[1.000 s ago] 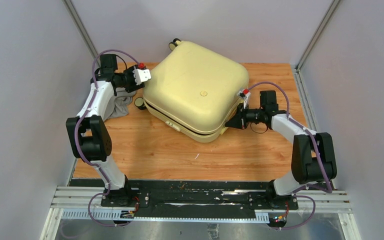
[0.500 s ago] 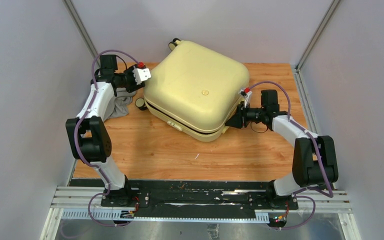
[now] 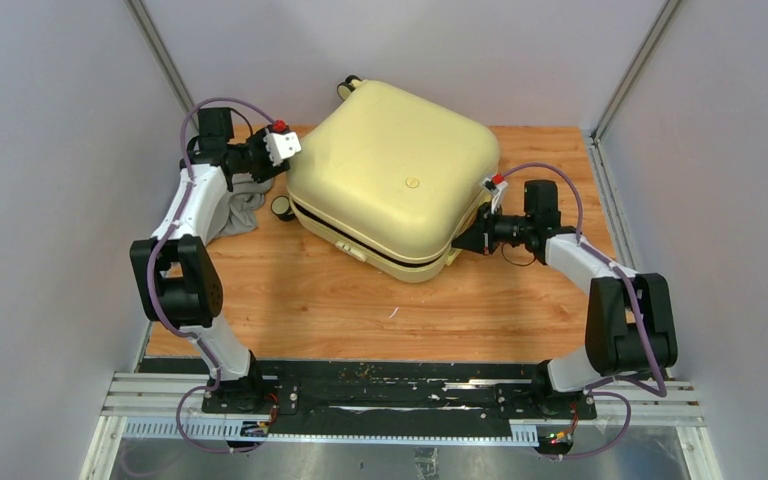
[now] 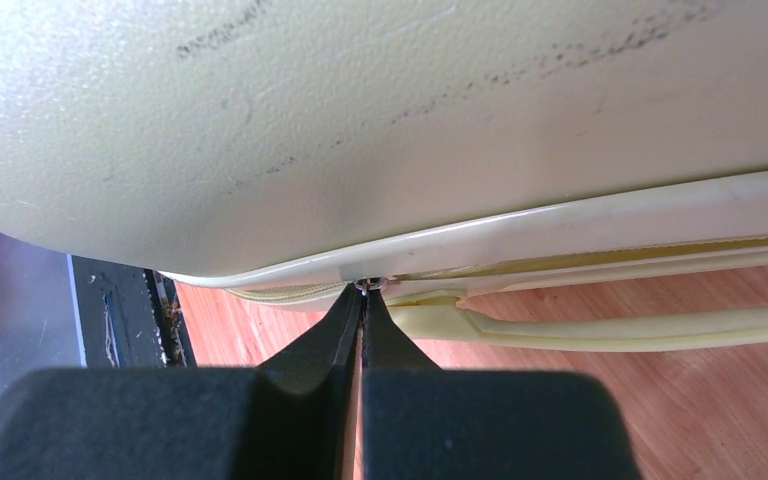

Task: Pack the luggage
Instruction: Zip the luggage at the center of the board.

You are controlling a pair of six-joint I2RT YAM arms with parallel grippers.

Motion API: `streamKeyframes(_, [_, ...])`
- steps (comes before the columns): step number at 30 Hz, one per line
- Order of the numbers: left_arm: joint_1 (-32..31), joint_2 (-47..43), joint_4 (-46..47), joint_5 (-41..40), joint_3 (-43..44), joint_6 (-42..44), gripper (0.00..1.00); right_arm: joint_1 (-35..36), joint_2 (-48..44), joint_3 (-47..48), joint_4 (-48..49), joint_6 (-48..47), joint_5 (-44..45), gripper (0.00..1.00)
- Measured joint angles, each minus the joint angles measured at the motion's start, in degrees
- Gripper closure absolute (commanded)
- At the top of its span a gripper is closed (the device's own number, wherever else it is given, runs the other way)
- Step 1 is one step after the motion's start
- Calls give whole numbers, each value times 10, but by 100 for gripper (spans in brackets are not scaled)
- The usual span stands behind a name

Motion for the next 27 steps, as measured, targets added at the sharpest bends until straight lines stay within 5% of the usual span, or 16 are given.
streamKeyframes(9, [0, -24, 62, -5, -60, -43, 100, 20, -56, -28, -5, 5, 61, 100])
streamKeyframes(21, [-6, -44, 148, -38, -122, -88, 100, 243, -210, -89, -90, 63, 262, 99])
streamKeyframes(24, [-10, -44, 158, -48, -122, -102, 100, 273, -207, -83, -103, 88, 281, 67])
streamKeyframes(27, [-14, -45, 162, -56, -122, -116, 100, 282, -225, -82, -113, 127, 301, 59])
